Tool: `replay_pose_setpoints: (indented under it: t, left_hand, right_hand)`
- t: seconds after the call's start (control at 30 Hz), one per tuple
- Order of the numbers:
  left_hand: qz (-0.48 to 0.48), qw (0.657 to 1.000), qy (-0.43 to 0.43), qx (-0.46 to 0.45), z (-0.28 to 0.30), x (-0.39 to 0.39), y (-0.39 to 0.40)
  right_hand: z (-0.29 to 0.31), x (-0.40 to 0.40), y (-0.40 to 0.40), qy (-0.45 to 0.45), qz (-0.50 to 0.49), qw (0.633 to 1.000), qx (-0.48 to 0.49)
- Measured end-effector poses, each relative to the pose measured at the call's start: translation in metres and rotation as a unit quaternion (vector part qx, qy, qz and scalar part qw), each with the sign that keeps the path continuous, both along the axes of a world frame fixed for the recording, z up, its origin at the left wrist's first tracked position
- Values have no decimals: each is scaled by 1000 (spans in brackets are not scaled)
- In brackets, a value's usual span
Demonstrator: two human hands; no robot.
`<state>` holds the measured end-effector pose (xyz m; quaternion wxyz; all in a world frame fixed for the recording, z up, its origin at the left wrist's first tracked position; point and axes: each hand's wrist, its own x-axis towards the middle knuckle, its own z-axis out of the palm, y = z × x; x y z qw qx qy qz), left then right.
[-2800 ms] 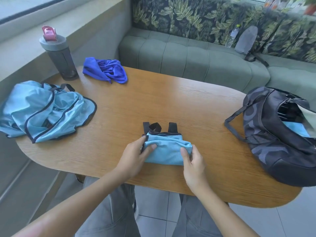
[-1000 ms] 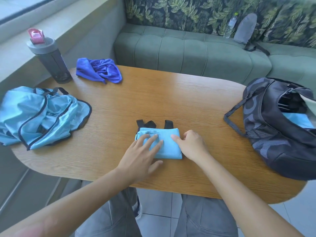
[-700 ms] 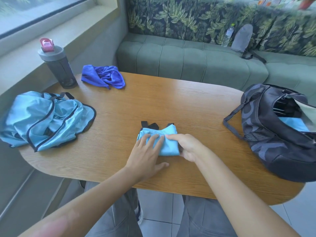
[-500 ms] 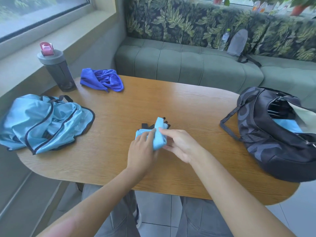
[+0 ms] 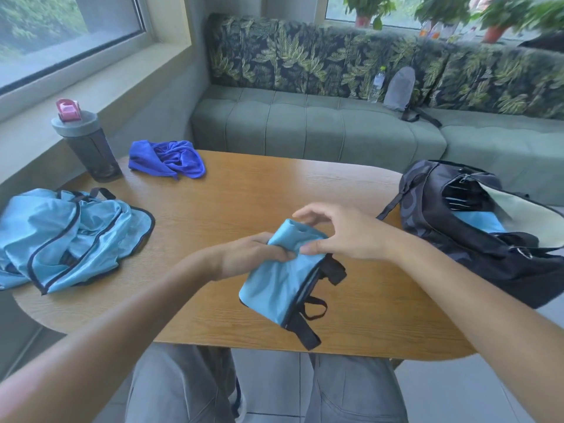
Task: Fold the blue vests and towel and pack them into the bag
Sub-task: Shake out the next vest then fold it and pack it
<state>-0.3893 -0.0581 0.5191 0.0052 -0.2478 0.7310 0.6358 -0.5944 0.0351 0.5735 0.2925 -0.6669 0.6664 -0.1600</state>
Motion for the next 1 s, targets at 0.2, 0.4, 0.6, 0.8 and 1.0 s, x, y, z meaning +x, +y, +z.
replay_pose_setpoints:
  t: [0.2,0.4,0.6,0.8,1.0]
  left_hand:
    - [-9,984,44,175,-9,-28,20]
    - [70,963,116,231,-29,-58,50]
    - [135,950,151,238,-6,-128,79]
    - [194,965,100,149,58,-233,95]
    - [179,961,-53,204,91,-334,79]
  right_hand:
    - [4,-28,34,-42,-67,996,-35]
    - [5,-81,71,-108,-227,963,-96]
    - [9,-158,106,-141,-315,932,-113]
    - [28,-241,132,-237,-379,893,-48]
    - [34,-297,131,-270,-420,866,21]
